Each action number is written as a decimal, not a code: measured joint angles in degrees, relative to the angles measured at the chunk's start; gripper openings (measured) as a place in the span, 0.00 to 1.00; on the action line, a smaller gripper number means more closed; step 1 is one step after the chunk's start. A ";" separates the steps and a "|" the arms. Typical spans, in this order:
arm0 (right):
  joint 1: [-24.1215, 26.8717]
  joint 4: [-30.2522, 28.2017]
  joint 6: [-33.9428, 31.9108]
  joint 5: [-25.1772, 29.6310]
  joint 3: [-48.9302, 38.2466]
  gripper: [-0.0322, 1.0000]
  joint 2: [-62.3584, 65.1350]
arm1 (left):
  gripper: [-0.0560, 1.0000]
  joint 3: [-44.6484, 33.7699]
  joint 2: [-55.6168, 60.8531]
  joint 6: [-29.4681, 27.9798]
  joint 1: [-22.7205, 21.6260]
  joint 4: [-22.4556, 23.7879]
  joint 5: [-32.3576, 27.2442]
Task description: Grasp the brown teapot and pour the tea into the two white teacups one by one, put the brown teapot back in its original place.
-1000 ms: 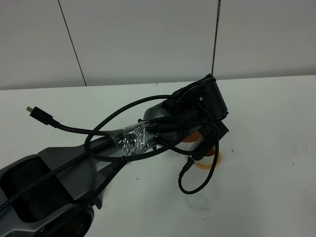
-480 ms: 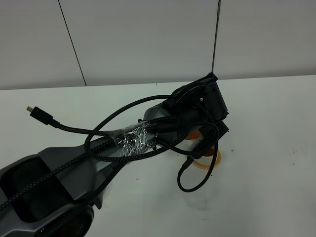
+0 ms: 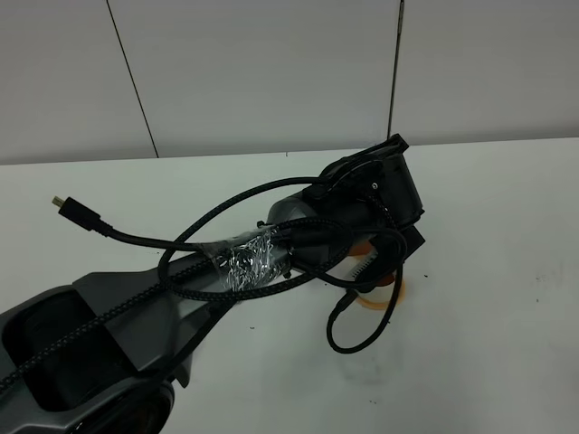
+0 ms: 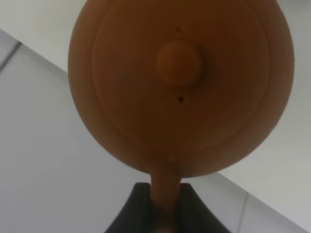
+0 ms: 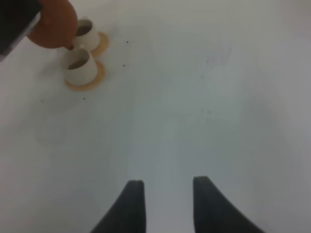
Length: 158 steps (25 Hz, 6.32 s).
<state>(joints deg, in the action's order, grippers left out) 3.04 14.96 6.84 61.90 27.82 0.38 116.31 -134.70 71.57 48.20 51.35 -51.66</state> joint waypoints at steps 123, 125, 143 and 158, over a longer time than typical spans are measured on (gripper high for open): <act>0.00 0.00 -0.06 0.00 0.00 0.26 0.00 | 0.21 0.00 0.00 4.83 0.54 0.48 0.13; 0.00 0.00 -0.06 0.00 0.00 0.26 0.00 | 0.21 0.00 0.00 4.78 0.54 -0.19 -0.06; 0.00 0.00 -0.06 0.00 0.00 0.26 0.00 | 0.21 0.00 3.56 -4.73 -0.80 -6.59 -3.79; 0.00 0.00 -0.01 0.00 0.00 0.26 0.00 | 0.21 0.00 5.70 -22.43 -6.42 -24.53 -16.24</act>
<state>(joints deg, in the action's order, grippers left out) 3.04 14.96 6.83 61.90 27.82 0.38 116.31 -129.00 49.14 41.77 26.83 -67.90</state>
